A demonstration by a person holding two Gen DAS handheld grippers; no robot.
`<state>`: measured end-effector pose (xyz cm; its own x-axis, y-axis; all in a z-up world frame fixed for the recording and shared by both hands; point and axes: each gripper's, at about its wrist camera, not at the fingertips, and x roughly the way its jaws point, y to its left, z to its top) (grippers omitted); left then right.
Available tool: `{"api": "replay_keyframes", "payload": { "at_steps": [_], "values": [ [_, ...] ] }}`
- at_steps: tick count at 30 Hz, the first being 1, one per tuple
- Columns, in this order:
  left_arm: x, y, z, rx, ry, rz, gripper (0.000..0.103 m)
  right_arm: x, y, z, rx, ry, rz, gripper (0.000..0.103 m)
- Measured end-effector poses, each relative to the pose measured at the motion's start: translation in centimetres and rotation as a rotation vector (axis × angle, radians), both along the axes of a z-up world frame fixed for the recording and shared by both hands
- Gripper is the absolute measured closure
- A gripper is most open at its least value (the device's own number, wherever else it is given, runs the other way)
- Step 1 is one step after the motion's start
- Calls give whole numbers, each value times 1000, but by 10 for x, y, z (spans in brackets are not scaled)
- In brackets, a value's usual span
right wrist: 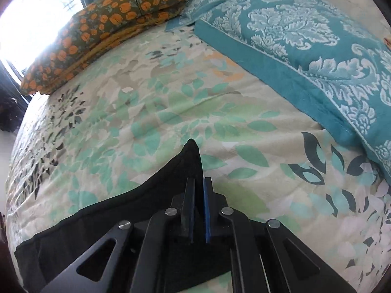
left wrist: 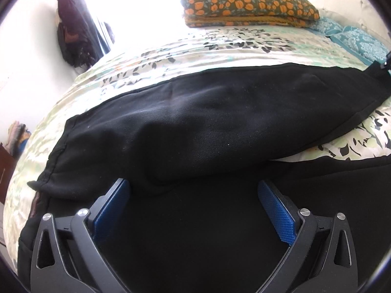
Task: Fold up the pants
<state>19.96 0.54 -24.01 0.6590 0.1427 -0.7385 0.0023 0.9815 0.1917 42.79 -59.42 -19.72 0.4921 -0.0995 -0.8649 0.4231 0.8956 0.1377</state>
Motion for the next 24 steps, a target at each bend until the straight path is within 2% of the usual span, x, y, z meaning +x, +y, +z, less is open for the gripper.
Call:
{"api": "replay_keyframes", "payload": {
  "at_steps": [3, 6, 8, 10, 12, 15, 17, 19, 21, 24],
  "values": [
    [2, -1, 2, 7, 9, 2, 1, -59, 43, 46, -22, -112, 102, 97],
    [6, 0, 7, 3, 55, 12, 0, -137, 93, 78, 7, -204, 171, 97],
    [6, 3, 18, -40, 122, 41, 2, -195, 123, 86, 43, -243, 181, 97],
    [-8, 5, 33, -150, 136, 32, 2, -251, 148, 88, 77, -284, 169, 97],
    [-23, 0, 49, -223, 116, -3, 2, -301, 172, 87, 71, -317, 143, 97],
    [-28, -20, 65, -265, 139, -97, 2, -361, 197, 77, 74, -340, 80, 97],
    [-20, -32, 75, -304, 155, -142, 2, -386, 205, 68, 102, -329, 44, 97],
    [-6, -38, 80, -378, 172, -144, 2, -397, 210, 64, 93, -323, 52, 97],
    [16, -46, 80, -469, 225, -119, 2, -399, 210, 69, 65, -339, 66, 97],
    [50, -50, 73, -564, 316, -48, 2, -403, 204, 68, 45, -360, 38, 97]
  ]
}}
